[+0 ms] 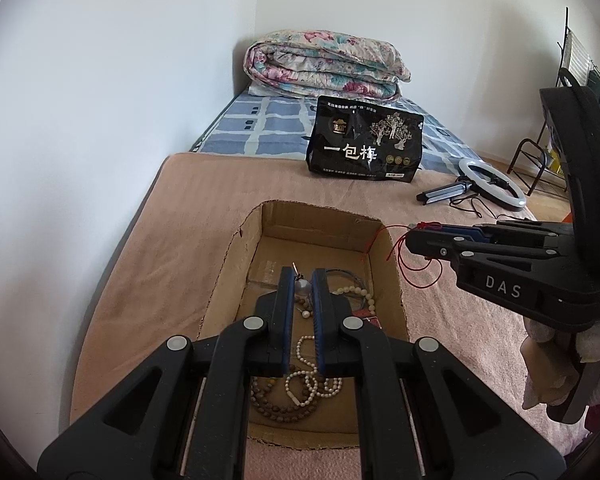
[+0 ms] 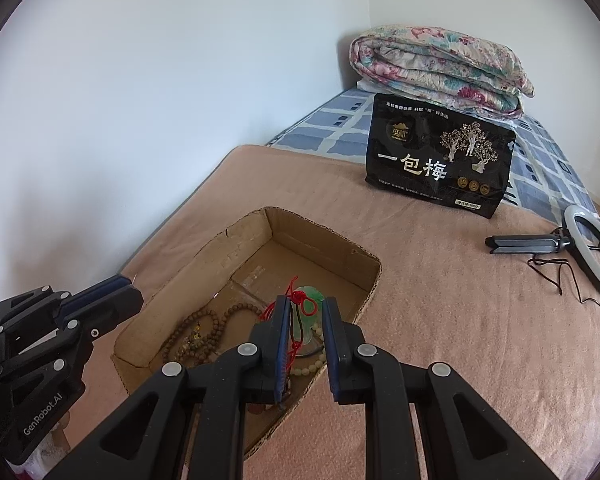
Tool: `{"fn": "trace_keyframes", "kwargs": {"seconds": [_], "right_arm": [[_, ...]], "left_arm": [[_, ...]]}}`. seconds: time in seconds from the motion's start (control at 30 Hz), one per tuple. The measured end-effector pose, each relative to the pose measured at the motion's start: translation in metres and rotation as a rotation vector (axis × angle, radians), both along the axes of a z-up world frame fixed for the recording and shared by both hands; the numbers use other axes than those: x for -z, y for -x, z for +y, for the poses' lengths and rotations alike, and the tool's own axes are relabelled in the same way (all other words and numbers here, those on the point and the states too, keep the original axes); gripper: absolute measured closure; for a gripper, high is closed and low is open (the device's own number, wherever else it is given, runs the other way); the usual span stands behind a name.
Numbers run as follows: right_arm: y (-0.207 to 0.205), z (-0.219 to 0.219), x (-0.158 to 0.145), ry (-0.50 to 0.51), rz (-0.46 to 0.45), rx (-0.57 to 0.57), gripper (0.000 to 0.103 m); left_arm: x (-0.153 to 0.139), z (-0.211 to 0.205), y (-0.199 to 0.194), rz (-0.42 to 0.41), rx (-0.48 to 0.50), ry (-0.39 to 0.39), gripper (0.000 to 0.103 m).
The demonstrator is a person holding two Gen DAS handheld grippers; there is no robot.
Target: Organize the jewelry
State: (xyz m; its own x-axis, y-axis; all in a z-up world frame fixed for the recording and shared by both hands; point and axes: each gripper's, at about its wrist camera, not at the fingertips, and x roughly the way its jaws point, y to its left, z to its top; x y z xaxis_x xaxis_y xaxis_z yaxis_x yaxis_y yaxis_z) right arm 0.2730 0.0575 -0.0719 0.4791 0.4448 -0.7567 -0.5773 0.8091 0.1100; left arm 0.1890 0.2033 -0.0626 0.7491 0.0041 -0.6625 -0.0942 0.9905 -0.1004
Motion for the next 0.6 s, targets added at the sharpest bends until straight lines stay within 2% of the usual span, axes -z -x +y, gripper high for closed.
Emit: {"fn": "trace_keyframes", "kwargs": {"seconds": [0.1, 0.13, 0.17, 0.2, 0.23, 0.3, 0.47, 0.6], "right_arm": [[-0.002, 0.0, 0.001, -0.006, 0.001, 0.001, 0.085], [-0.002, 0.0, 0.0, -0.007, -0.001, 0.004, 0.08], [-0.002, -0.001, -0.001, -0.011, -0.005, 0.006, 0.07], [-0.003, -0.001, -0.002, -0.011, -0.011, 0.009, 0.061], [-0.001, -0.003, -0.003, -0.011, -0.02, 0.013, 0.056], [0.001, -0.004, -0.007, -0.016, -0.035, 0.016, 0.035], [0.006, -0.012, -0.017, -0.023, -0.057, 0.027, 0.032], [0.012, -0.022, -0.025, -0.038, -0.067, 0.038, 0.025]], "left_arm": [[0.001, 0.001, -0.001, 0.0, -0.005, 0.0, 0.096], [0.001, 0.001, -0.001, 0.002, -0.006, 0.001, 0.096], [0.002, 0.001, -0.001, 0.008, -0.009, -0.001, 0.096], [0.002, 0.001, -0.001, 0.01, -0.011, -0.004, 0.09], [0.002, 0.002, -0.001, 0.009, -0.014, -0.007, 0.074], [0.001, 0.003, 0.002, -0.002, -0.027, -0.007, 0.058], [-0.004, 0.002, 0.008, -0.01, -0.034, -0.008, 0.058], [-0.012, -0.003, 0.015, -0.021, -0.035, -0.015, 0.058]]}}
